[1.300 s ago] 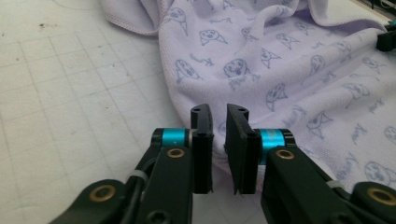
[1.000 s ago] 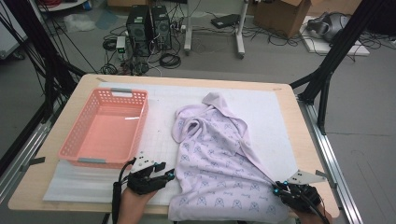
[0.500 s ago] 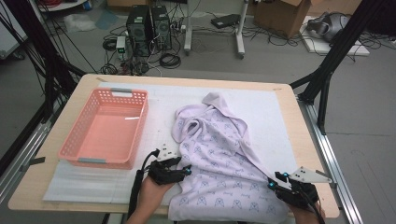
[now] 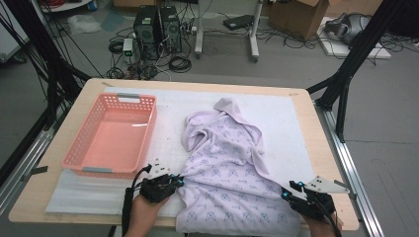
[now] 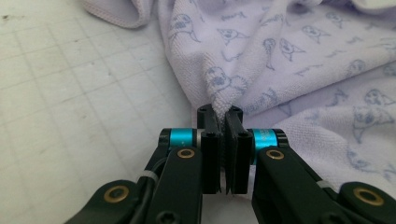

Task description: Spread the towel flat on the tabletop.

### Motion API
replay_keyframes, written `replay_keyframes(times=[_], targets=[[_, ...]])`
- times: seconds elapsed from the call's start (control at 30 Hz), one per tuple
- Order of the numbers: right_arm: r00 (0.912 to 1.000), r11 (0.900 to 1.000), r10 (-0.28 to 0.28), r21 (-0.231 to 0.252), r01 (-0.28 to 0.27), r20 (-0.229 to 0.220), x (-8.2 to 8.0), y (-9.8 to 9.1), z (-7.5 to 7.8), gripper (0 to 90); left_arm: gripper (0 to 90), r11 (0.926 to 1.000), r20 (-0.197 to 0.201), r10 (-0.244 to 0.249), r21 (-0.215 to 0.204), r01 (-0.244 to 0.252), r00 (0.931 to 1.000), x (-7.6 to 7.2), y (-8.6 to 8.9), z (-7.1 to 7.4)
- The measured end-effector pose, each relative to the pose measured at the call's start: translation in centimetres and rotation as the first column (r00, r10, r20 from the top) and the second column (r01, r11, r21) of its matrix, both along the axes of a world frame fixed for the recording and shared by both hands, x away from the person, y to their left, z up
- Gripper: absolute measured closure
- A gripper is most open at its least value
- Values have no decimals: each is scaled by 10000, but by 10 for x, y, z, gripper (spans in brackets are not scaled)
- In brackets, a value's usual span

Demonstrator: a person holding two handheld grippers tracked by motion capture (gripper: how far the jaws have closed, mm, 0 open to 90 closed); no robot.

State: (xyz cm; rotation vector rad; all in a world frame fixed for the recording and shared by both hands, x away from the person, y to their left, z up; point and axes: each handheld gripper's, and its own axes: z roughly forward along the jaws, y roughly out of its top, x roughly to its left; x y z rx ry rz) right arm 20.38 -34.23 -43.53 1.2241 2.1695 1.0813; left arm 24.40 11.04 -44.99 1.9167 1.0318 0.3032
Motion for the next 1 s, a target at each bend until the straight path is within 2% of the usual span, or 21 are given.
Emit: replay_keyframes(times=[0.17,0.27,0.37,0.43,0.5,0.57,0.6,0.63,0.73,0.77,0.83,0.9,1.0], targets=[[9991,9996,291,-73,-289,321,12,17,7,579,832,9999,22,-125,-97,125,9999,-1,1,-2],[9979,9984,503,-268,-493,401,25,28,11,580,787,9995,-38,-88,-306,87,10000,0,2,-3],[9945,9929,1025,-623,-1012,191,42,44,12,586,789,9995,-76,-144,-292,141,9999,2,2,-3],[9877,9842,1556,-836,-1563,-151,53,57,8,593,808,9995,-59,-208,-238,207,9998,2,2,-3],[9831,9756,1770,-1231,-1816,-477,64,68,1,601,819,9996,-63,-238,-175,237,9997,2,1,-3],[9850,9706,1608,-1709,-1694,-629,74,74,-6,625,826,9995,-70,-236,-195,234,9997,2,1,-4],[9877,9763,1475,-1521,-1539,-521,77,74,-6,735,830,9995,-66,-239,-201,238,9997,2,1,-4],[9910,9760,1249,-1735,-1313,-475,80,72,-6,835,835,9995,-55,-255,-190,254,9997,1,1,-4],[9959,9847,807,-1518,-861,-410,89,62,-5,863,845,9995,-57,-265,-142,265,9996,1,0,-4],[9989,9861,388,-1604,-424,-252,92,57,-4,863,849,9995,-46,-260,-167,260,9997,1,1,-4],[9990,9881,-438,-1484,414,-128,97,42,-2,863,852,9996,-49,-221,-165,220,9997,1,1,-4],[9930,9843,-1172,-1345,1144,-127,103,25,-2,864,855,9991,-49,-361,-209,360,9993,2,-1,-3],[9848,9732,-1736,-1520,1726,70,110,15,-4,862,855,9981,10,-611,-10,611,9981,0,-12,-4]])
